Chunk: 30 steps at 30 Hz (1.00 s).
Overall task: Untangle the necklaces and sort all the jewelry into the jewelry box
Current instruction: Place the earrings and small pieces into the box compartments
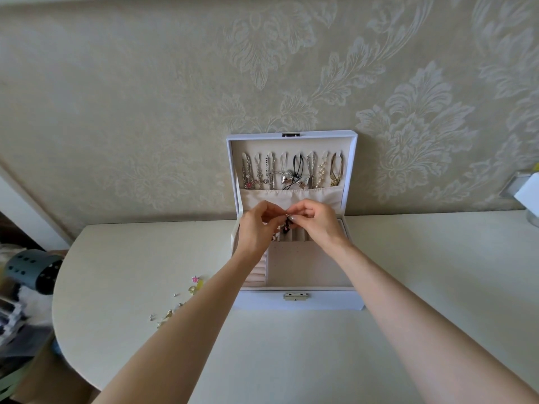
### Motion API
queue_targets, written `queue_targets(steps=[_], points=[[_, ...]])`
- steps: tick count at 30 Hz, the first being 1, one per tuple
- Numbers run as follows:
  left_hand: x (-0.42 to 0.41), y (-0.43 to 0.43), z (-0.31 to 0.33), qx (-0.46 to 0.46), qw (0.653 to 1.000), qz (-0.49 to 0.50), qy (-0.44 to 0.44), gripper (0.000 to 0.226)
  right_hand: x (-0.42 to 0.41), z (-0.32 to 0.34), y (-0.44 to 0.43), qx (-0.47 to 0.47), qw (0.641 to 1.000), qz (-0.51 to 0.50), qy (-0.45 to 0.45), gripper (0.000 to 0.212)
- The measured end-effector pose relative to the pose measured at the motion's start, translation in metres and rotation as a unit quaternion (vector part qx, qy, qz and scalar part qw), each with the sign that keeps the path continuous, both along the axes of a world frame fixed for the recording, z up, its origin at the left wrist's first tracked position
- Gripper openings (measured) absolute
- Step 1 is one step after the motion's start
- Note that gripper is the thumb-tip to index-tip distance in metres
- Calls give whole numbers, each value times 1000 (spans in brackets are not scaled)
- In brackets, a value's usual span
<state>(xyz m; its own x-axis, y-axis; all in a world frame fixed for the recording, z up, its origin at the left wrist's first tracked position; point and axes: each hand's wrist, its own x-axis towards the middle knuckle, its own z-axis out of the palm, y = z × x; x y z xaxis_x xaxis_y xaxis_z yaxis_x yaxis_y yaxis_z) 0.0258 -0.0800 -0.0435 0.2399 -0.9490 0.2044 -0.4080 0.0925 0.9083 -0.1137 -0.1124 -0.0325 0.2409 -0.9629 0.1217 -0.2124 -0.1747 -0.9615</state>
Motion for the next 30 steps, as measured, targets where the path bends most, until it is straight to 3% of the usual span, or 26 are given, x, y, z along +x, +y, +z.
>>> queue_targets(steps=[4, 6, 11, 16, 21, 30], points=[[-3, -1, 4, 5, 1000, 9, -12, 6, 1, 3, 1, -47, 998, 9, 49, 29], [-3, -4, 5, 21, 1000, 14, 3, 10, 1, 4, 1, -59, 997, 17, 48, 31], [-3, -5, 9, 56, 994, -6, 90, 18, -1, 2, 1, -64, 998, -5, 28, 20], [-1, 1, 9, 51, 991, -39, 119, 14, -1, 3, -2, -62, 997, -25, 29, 6], [-6, 1, 12, 37, 997, -46, 54, 19, -2, 4, -1, -63, 997, -21, 36, 10], [-18, -6, -5, -47, 981, -3, -189, 29, -2, -2, -5, -86, 989, -21, 121, 16]])
